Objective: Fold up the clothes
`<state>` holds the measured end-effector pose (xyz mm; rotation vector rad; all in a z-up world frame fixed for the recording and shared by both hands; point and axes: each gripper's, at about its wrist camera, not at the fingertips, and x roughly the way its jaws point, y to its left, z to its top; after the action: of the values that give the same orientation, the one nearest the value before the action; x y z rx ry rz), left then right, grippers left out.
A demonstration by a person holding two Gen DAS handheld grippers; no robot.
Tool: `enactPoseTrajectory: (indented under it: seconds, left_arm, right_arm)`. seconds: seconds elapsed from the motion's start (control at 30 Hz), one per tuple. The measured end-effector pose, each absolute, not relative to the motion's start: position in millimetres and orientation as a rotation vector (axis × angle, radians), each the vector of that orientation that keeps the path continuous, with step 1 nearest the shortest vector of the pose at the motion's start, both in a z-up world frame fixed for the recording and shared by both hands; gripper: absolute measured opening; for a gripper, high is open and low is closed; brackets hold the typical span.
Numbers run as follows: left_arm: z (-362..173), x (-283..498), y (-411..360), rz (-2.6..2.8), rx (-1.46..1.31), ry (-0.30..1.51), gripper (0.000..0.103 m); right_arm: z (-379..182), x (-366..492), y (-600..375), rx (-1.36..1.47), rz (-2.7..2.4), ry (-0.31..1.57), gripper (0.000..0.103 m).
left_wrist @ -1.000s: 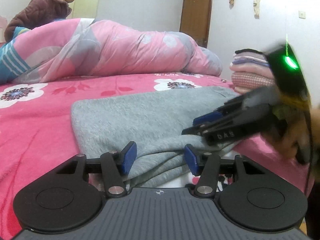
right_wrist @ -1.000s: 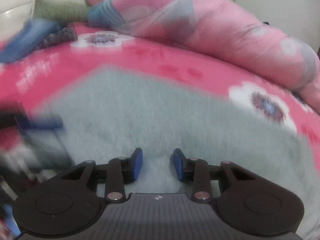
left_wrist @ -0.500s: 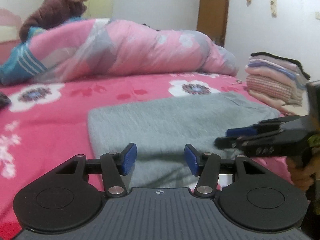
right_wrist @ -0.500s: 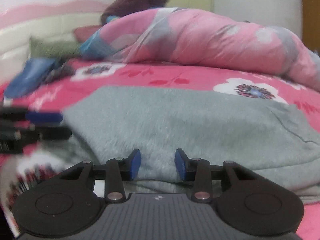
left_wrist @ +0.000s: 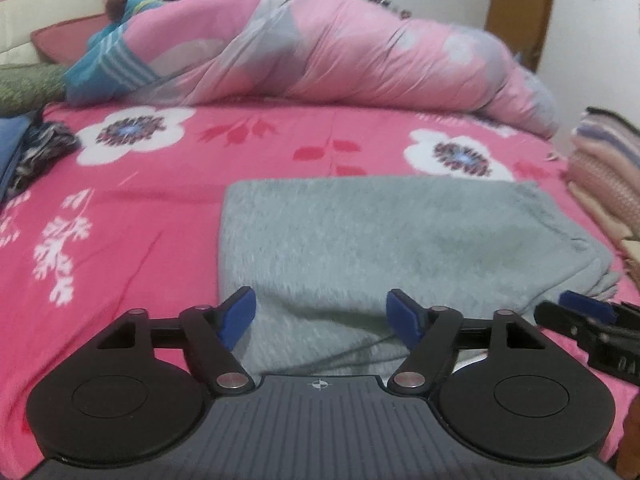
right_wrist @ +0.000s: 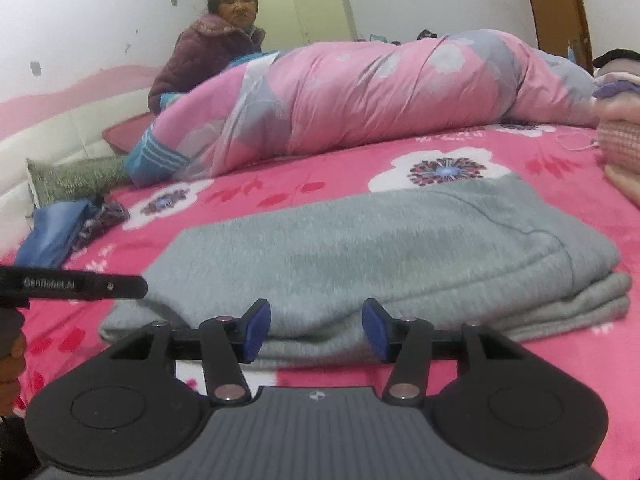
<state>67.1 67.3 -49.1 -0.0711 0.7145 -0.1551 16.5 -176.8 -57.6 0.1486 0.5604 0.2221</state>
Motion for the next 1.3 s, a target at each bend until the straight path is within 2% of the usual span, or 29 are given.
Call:
enactPoseTrajectory:
  seconds: [0.13, 0.2, 0.4, 0.63, 0.87, 1.3]
  left_arm:
    - [-55, 66, 55, -0.131, -0.057, 0.753, 0.077]
    - [-58, 65, 49, -0.112, -0.039, 0.762, 0.08]
    - [-58, 64, 42, -0.052, 0.001, 0.781, 0.083]
    - [-59, 67, 43, -0.004, 0.011, 0.8, 0.084]
    - [-54, 67, 46, 0.026, 0.04, 0.8, 0.087]
    - [-52, 75, 57, 0.068, 0.066, 0.809, 0.091]
  right_arm:
    - [-71, 17, -171, 0.06, 0.149, 0.657, 0.067]
    - [-83, 24, -171, 0.032, 0.12, 0.74, 0.068]
    - [-74, 17, -175, 0.098, 0.112, 0.727, 0.073]
    - [-36, 21, -172, 0.126, 0.132, 0.575, 0.097]
    - [-32, 47, -159, 0.082, 0.119, 0.567, 0.102]
    - [-40, 78, -144, 0.061, 0.141, 0.652, 0.103]
